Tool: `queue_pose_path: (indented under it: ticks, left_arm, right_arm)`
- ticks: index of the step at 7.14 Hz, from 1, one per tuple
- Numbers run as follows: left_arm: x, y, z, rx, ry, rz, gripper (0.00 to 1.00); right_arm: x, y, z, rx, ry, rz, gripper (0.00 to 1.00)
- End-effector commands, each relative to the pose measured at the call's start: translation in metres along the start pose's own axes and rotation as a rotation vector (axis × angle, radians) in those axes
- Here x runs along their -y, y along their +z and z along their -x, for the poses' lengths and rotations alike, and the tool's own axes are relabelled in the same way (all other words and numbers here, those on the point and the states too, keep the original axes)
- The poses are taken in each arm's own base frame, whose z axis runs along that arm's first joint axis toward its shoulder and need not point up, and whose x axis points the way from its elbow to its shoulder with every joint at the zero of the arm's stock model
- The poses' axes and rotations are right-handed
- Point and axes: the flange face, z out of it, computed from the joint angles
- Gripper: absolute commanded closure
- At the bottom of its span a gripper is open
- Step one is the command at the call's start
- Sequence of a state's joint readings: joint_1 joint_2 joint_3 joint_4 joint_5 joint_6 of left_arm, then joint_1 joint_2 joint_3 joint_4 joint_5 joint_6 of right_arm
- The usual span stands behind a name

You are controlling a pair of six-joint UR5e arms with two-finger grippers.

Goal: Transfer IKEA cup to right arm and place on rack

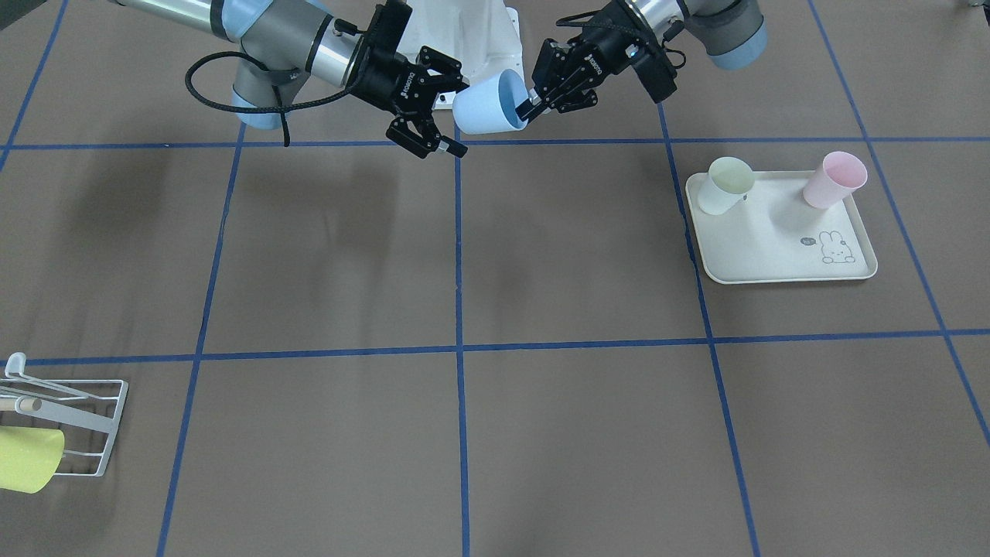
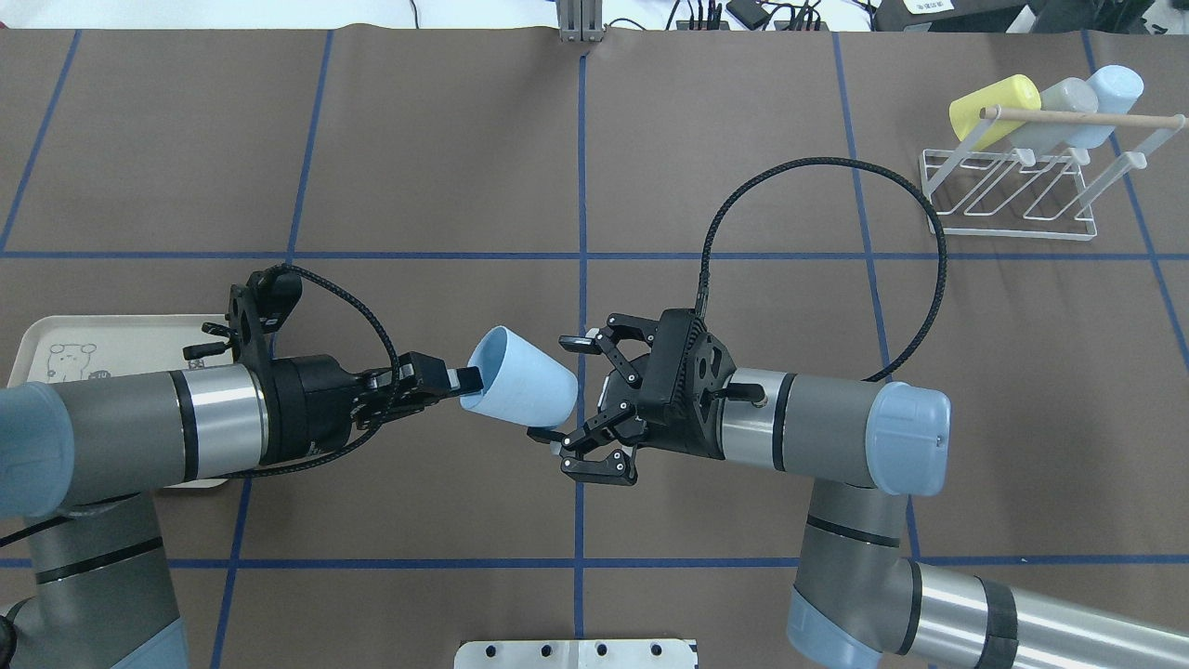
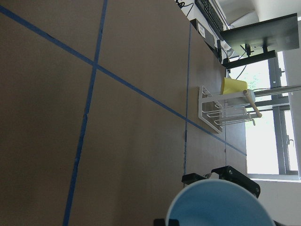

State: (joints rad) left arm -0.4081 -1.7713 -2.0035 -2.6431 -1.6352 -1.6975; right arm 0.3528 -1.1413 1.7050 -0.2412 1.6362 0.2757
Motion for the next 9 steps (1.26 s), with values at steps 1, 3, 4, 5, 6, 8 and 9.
queue_pose_path:
  ticks: [1,3,4,5,6,8,9]
  left_arm:
    - [0.0005,0.0023,0.0032,0.007,0.002,-0.001,1.00]
    - [0.0006,0.0027,0.0039,0.009,0.003,-0.001,1.00]
    - [0.0005,0.0030,0.0032,0.007,0.002,-0.001,1.00]
    - [0.0005,0.0038,0.0024,0.006,0.004,-0.001,1.00]
    - [0.0005,0.0062,0.0008,0.003,0.004,0.000,1.00]
    - [-0.0006,0.0073,-0.0020,-0.003,0.004,0.002,1.00]
    - [-0.0001,0.0072,-0.0028,-0.005,0.004,0.002,1.00]
  right_arm:
    - [0.0004,-0.0002,0.0000,-0.001,-0.001,-0.001,0.01]
    - [0.0008,-0.0003,-0.0016,-0.010,-0.003,-0.002,0.11]
    - [0.0007,0.0000,-0.0015,-0.016,-0.004,-0.004,0.11]
    - [0.0007,0.0000,-0.0015,-0.016,-0.004,-0.004,0.11]
    - [0.0014,-0.0003,-0.0013,-0.015,-0.004,-0.006,0.11]
    - [0.0021,-0.0006,-0.0011,-0.015,-0.004,-0.007,0.11]
    - [0.0021,-0.0006,-0.0011,-0.015,-0.004,-0.007,0.11]
